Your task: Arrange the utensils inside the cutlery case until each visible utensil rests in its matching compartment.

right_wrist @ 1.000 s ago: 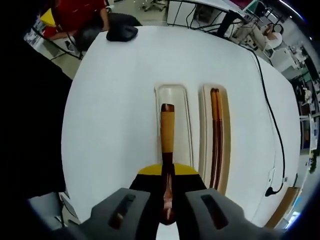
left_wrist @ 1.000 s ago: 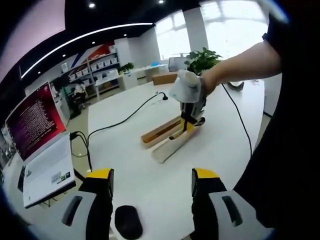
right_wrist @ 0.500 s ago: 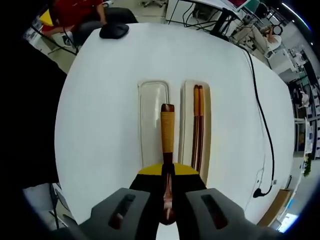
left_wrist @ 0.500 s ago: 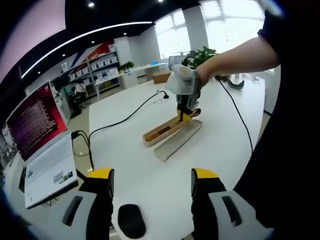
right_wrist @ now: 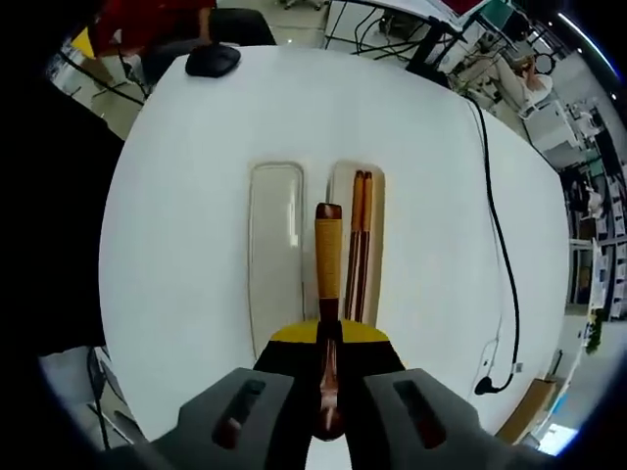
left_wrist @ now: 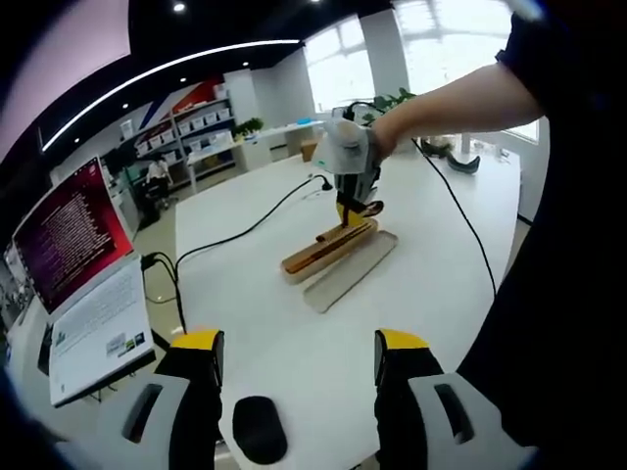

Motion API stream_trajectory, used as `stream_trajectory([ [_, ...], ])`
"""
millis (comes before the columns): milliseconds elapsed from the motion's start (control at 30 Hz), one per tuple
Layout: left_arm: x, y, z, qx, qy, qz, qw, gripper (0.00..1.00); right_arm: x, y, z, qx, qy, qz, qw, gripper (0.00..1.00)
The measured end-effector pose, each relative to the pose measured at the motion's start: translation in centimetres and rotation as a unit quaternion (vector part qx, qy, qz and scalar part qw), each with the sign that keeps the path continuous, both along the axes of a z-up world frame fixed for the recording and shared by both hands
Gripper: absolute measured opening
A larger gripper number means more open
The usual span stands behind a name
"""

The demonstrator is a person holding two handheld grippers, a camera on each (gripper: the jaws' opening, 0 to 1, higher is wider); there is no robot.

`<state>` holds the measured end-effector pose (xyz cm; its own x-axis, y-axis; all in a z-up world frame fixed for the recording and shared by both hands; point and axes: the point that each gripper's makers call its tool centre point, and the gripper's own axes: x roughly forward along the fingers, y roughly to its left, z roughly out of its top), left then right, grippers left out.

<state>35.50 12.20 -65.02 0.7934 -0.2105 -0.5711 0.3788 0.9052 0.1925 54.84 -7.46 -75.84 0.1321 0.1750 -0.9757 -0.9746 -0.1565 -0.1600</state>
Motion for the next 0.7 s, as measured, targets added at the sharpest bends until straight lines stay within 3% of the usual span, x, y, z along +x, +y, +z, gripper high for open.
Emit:
stream_trajectory([
  [300,0.1,0.2,-0.5,-0.005,0.004,0.004,1.0000,0.64,1.0,-0.3,-1.3,-0.009,0.001,-0.023,0.9997,0.00],
  [500,0.6,-0.1,-0.6,-0.008,0.007,0.003,0.9999,0.64,1.2,0.5,-1.9,-0.012,-0.004,-0.016,0.9998,0.00],
  [600,1.0,-0.3,-0.3,-0.006,0.004,-0.001,1.0000,0.64,1.7,0.5,-2.2,-0.030,-0.023,-0.006,0.9993,0.00],
  [700,1.4,-0.3,-0.3,-0.006,0.001,0.001,1.0000,0.64,1.3,0.5,-2.9,-0.041,-0.015,0.000,0.9991,0.00],
])
